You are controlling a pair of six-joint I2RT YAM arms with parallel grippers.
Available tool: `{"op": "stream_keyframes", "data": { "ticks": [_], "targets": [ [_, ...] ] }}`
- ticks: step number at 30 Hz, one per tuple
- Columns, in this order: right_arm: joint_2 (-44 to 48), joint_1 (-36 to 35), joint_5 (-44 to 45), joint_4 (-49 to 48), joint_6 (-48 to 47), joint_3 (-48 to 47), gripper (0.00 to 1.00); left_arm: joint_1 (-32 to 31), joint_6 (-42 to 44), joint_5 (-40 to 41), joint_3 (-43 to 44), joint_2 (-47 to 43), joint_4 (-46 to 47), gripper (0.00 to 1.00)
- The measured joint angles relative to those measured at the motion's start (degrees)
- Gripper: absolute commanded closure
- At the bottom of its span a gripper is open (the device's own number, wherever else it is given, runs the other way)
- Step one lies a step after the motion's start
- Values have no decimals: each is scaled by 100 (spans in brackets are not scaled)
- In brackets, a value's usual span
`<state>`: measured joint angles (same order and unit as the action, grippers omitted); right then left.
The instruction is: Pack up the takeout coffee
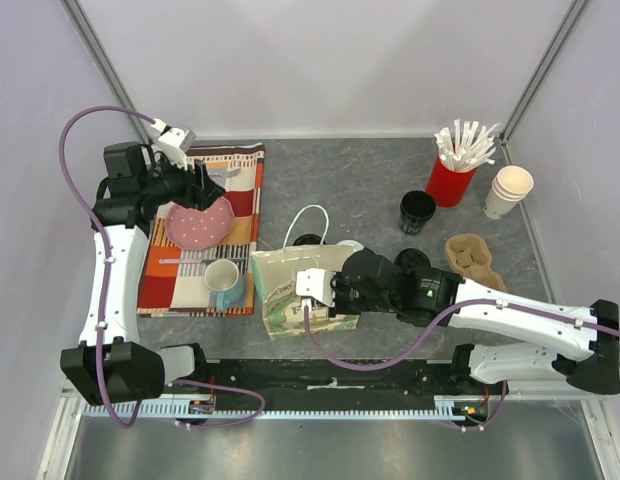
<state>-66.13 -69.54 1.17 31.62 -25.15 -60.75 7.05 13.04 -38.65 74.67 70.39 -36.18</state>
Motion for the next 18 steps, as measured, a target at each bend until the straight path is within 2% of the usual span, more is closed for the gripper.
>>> {"op": "stream_keyframes", "data": {
  "ticks": [9,18],
  "targets": [
    [-157,0,313,-133,-24,0,100,0,0,-2,7,0,0,33],
    [-74,2,-197,-76,-59,2,100,0,7,-44,7,0,0,33]
  ]
}}
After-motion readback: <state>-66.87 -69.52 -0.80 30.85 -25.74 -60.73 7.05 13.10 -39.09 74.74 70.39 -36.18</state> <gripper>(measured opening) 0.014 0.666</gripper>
